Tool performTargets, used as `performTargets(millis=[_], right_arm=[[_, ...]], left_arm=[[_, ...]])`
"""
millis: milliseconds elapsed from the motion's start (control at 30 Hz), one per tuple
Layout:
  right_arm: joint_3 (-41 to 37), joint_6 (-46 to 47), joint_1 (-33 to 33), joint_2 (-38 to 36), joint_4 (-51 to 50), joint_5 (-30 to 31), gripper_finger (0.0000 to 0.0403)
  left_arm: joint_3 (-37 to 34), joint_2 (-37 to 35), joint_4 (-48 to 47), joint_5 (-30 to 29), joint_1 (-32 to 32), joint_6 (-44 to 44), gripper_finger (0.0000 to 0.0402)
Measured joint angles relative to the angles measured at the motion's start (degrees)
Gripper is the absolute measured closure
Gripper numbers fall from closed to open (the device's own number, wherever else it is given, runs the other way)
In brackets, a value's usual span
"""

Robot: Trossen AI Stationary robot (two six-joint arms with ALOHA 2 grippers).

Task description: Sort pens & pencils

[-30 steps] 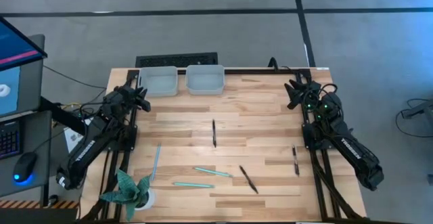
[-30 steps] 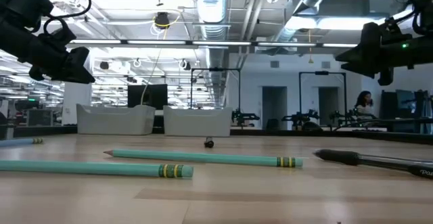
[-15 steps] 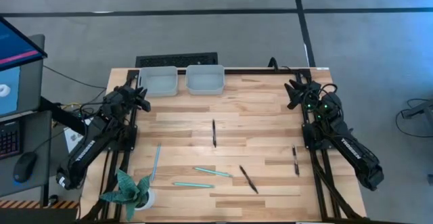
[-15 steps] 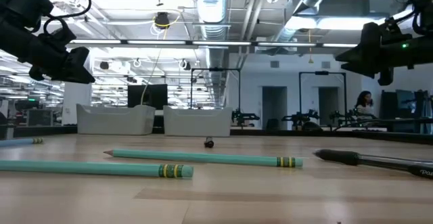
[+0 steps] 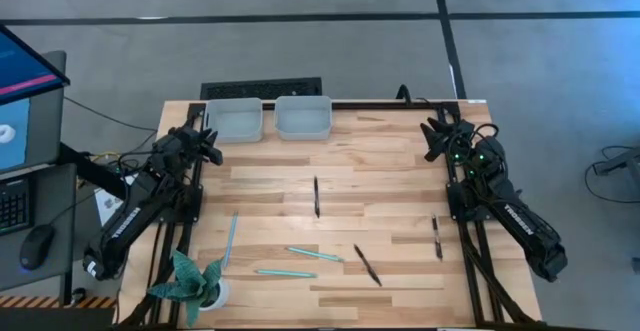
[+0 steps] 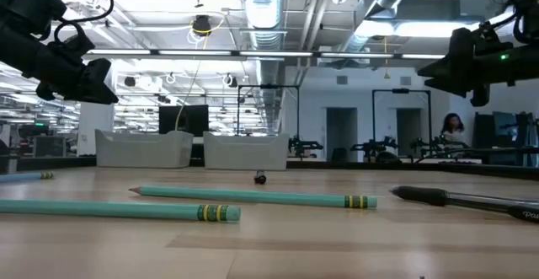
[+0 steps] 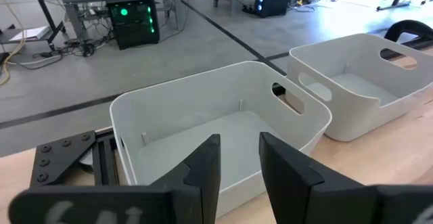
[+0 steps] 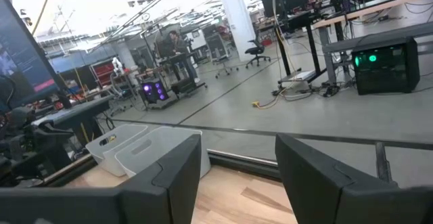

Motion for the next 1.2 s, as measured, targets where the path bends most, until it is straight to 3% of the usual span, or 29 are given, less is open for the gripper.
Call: performTargets(millis=[800,1000,1200], right_arm=[[0.0,0.0,0.0,0.0,0.0,0.5,0.0191],[0.0,0.0,0.0,0.0,0.1,1.7,0.0191],[0.0,0.0,0.0,0.0,0.3,2.8,0.0191]], left_arm=[[0.0,0.0,0.0,0.0,0.0,0.0,0.0307],[0.0,0.0,1.5,-11.1,0.0,0.2,0.0307],[0.0,0.0,1.2,-13.7,0.0,1.9,0.0307]])
